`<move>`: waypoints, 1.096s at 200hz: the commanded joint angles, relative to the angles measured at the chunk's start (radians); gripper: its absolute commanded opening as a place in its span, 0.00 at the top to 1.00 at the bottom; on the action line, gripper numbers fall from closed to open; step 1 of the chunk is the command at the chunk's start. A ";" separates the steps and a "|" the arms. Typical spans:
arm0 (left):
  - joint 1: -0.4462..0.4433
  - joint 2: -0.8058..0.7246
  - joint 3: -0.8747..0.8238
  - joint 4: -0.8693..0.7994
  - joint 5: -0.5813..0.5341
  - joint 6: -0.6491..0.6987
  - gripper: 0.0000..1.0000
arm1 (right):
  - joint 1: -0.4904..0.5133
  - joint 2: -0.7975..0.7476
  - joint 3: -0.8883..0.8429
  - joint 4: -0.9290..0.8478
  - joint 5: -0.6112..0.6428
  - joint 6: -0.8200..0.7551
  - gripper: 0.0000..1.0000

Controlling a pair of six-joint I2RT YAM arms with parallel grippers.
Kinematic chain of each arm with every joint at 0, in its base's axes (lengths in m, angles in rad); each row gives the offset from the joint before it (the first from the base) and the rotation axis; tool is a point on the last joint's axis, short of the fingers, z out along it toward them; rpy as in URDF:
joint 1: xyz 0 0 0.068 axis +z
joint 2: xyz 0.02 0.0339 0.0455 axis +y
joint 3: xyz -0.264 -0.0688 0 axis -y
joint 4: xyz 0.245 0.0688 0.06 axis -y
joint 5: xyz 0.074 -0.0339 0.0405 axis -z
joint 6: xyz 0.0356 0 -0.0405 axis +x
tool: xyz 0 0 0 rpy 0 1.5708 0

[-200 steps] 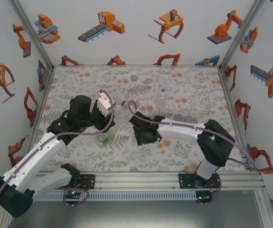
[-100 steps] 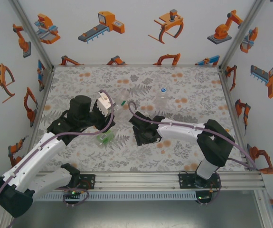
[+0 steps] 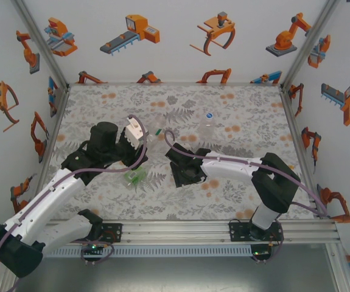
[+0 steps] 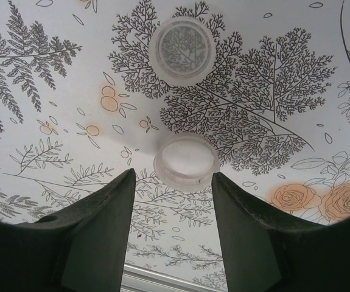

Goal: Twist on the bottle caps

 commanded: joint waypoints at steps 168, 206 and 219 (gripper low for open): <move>0.006 -0.011 0.033 -0.007 0.001 0.008 1.00 | 0.003 0.016 -0.007 0.001 0.010 -0.004 0.48; 0.006 -0.012 0.035 -0.007 0.002 0.010 1.00 | 0.004 0.023 -0.020 0.010 0.008 0.001 0.48; 0.007 -0.013 0.033 -0.007 0.003 0.010 1.00 | 0.003 0.027 -0.024 0.016 0.006 0.002 0.48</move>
